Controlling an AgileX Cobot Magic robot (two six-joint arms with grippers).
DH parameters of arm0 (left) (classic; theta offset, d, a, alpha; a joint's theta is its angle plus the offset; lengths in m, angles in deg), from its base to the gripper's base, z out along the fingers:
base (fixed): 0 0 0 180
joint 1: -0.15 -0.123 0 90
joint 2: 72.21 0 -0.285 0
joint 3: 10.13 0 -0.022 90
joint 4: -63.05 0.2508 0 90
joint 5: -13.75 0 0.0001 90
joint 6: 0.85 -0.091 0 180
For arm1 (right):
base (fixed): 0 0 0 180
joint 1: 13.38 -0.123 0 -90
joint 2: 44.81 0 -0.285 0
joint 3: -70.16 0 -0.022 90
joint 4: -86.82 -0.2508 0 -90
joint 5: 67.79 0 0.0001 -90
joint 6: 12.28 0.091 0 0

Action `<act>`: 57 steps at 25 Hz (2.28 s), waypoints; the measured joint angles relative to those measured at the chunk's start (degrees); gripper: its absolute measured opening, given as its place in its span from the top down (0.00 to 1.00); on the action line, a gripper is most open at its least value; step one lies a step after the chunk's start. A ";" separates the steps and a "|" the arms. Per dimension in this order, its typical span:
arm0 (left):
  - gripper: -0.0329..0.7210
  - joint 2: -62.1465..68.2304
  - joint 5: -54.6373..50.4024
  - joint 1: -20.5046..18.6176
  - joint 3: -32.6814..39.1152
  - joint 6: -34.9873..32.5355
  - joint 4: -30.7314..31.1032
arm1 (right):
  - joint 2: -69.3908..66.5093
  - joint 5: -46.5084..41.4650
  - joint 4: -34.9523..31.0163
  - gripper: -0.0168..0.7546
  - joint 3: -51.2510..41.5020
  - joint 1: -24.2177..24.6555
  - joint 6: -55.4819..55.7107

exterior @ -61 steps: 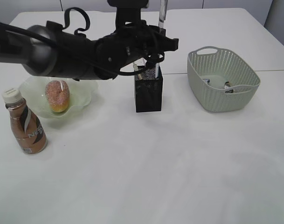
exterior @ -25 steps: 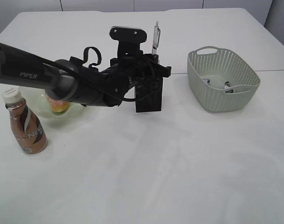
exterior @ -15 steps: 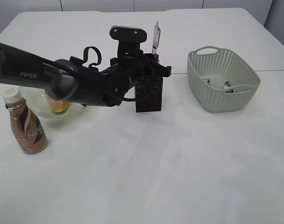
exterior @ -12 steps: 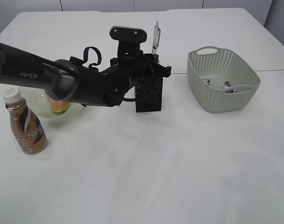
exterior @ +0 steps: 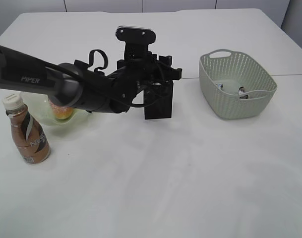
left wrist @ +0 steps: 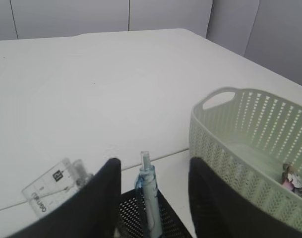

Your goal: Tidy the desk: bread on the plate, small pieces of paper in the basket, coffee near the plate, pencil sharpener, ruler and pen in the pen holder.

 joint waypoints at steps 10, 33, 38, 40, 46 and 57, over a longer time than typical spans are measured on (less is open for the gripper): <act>0.44 -2.23 -0.99 0.00 0.00 -2.75 0.00 | 0.00 0.00 0.00 0.47 0.00 0.00 0.00; 0.46 -37.68 -75.03 -10.42 0.00 -2.52 26.54 | 0.00 6.25 4.49 0.47 0.00 0.00 -3.09; 0.45 -41.92 -96.00 -15.41 0.00 12.79 33.00 | 0.00 8.41 5.19 0.47 0.00 0.00 -3.32; 0.45 -42.67 -101.13 -17.93 0.00 15.76 32.31 | 0.00 8.54 5.31 0.47 0.00 0.00 -3.32; 0.45 -44.69 -102.95 -21.93 0.27 17.08 23.37 | 0.00 9.75 3.78 0.47 0.00 0.00 -3.36; 0.45 -63.46 -103.64 -30.02 0.36 17.19 27.01 | -0.03 1.57 -11.62 0.47 0.00 0.00 -13.58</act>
